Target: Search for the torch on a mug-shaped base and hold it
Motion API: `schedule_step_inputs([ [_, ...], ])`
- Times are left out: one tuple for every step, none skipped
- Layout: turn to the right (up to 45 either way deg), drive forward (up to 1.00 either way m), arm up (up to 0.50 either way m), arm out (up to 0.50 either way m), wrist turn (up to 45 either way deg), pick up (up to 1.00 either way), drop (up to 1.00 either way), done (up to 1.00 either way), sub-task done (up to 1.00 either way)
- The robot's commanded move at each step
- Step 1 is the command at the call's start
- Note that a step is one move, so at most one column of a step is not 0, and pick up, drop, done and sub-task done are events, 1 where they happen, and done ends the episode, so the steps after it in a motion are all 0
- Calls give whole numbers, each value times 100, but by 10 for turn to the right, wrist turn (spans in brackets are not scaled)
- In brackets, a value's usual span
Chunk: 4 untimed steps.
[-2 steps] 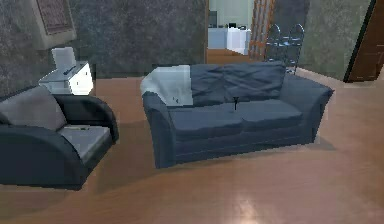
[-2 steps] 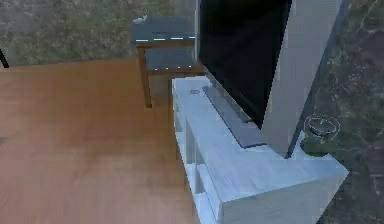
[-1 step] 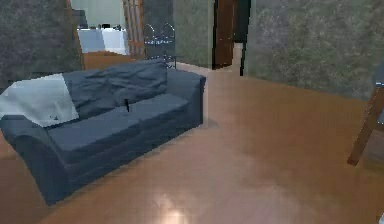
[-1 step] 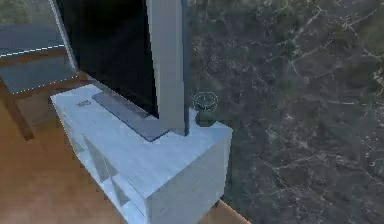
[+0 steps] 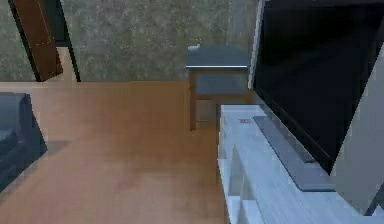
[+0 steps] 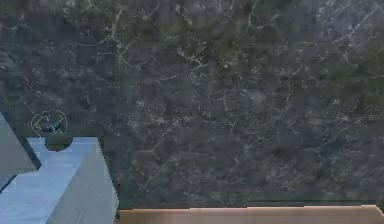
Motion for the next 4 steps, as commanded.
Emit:
schedule_step_inputs([
  [450,0,0,0,0,0,0,0,0],
  [420,0,0,0,0,0,0,0,0],
  [0,65,0,0,0,0,0,0,0],
  [30,0,0,0,0,0,0,0,0],
])
